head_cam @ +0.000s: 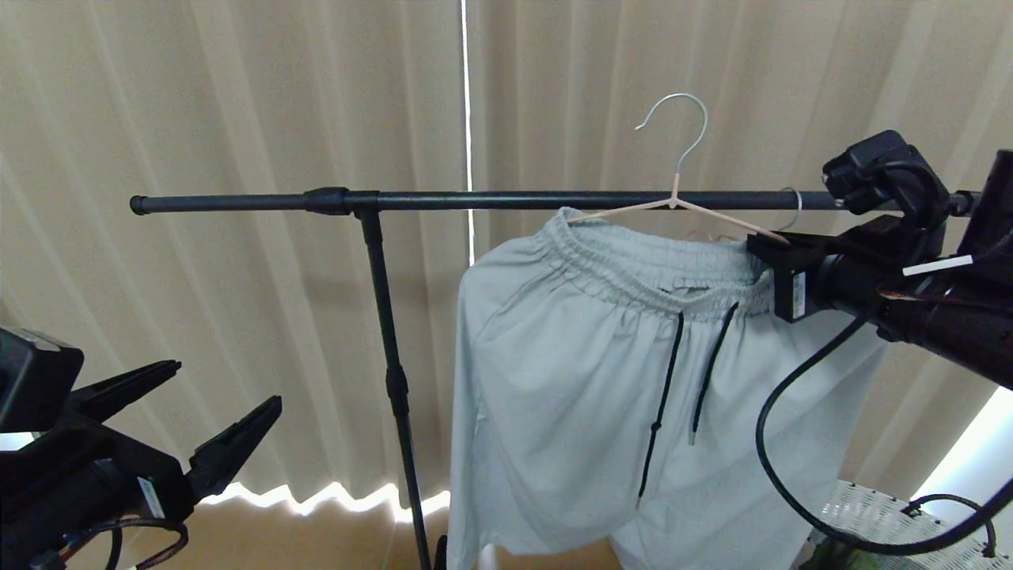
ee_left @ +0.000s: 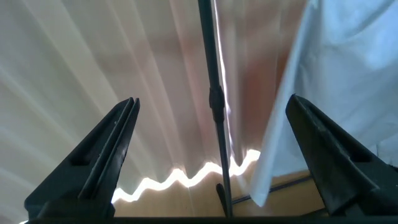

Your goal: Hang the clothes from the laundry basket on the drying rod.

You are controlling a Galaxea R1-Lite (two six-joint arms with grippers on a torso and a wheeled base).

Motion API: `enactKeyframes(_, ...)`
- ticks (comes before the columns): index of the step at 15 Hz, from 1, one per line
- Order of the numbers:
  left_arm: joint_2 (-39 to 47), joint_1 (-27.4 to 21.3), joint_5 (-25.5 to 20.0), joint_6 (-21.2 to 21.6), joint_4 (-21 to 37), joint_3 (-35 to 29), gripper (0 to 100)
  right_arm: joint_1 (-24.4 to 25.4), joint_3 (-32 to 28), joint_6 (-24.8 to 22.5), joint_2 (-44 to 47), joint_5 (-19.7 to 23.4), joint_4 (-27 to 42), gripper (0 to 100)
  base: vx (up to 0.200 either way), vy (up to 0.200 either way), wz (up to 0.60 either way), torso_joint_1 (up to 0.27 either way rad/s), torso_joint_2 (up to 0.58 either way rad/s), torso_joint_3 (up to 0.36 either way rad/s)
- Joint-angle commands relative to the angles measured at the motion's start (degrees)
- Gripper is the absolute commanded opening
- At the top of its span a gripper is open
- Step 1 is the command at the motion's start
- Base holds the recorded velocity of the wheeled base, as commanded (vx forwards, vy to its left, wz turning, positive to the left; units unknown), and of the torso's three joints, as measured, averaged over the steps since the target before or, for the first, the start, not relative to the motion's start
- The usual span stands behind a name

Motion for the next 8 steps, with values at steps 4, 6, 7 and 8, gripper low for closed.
enactKeyframes(4, -0.09, -0.09, 0.02, -0.01, -0.12, 0.01, 100, 2.84, -4.22, -0.04, 7.88, -10.92, 1.57, 0, 0.000, 0.000, 0.00, 0.000, 0.00, 0.000)
enactKeyframes(6, -0.09, -0.09, 0.02, -0.01, -0.03, 0.01, 100, 4.16, -4.93, -0.04, 10.08, -13.73, 3.42, 0, 0.000, 0.000, 0.00, 0.000, 0.00, 0.000)
enactKeyframes(7, -0.09, -0.09, 0.02, -0.01, -0.03, 0.01, 100, 4.16, -5.98, -0.04, 11.13, -14.61, 3.42, 0, 0.000, 0.000, 0.00, 0.000, 0.00, 0.000)
enactKeyframes(8, -0.26, -0.09, 0.02, -0.01, -0.12, 0.01, 100, 4.16, -9.06, -0.04, 13.42, -16.37, 3.50, 0, 0.000, 0.000, 0.00, 0.000, 0.00, 0.000)
